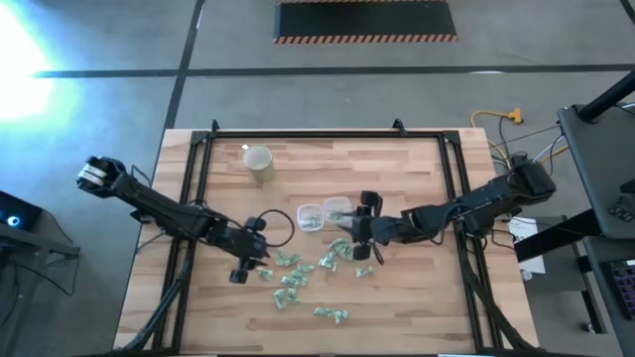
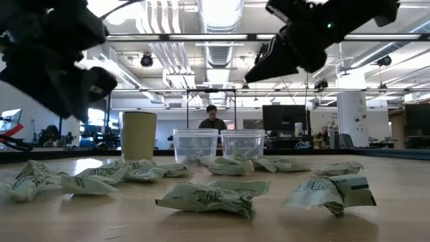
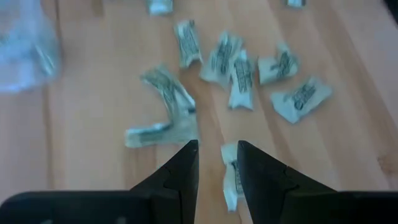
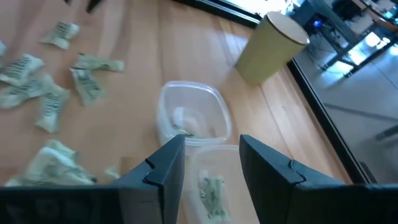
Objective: Pick and place items into bin
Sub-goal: Put the stevia packet into the left transparent bin
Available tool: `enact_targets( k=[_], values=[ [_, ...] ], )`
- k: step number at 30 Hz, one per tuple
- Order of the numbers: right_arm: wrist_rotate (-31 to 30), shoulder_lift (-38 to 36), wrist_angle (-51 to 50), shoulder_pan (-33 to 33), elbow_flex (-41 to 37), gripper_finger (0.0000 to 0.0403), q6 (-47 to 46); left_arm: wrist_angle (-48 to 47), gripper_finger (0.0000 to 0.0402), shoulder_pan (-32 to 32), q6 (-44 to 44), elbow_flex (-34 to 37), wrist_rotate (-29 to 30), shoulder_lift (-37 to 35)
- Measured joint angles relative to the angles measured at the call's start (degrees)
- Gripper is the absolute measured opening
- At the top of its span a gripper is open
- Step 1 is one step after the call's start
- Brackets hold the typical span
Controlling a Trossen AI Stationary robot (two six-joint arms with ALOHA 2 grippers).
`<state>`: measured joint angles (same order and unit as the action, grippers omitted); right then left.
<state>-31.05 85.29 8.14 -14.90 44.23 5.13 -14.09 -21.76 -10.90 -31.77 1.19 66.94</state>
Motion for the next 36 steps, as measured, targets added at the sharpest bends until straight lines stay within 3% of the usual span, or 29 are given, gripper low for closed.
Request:
enact_targets(
  k=[10,28,36],
  values=[
    [-0.07,-2.95,-1.02,-2.93,0.00,0.0128,-0.45,0.03,0.0093,-2.76,-6.75,-0.35,-1.97,8.00],
    [-0.07,-3.05,-1.55,-3.36,0.00,0.0109,-0.63,3.60,0.0093,-5.20,-8.25,-0.50,-1.91,14.26],
    [-0.07,-3.05,-1.55,-3.36,0.00,0.0104,-1.34,3.21,0.0093,-5.20,-7.78,-0.49,-1.31,13.86]
  ],
)
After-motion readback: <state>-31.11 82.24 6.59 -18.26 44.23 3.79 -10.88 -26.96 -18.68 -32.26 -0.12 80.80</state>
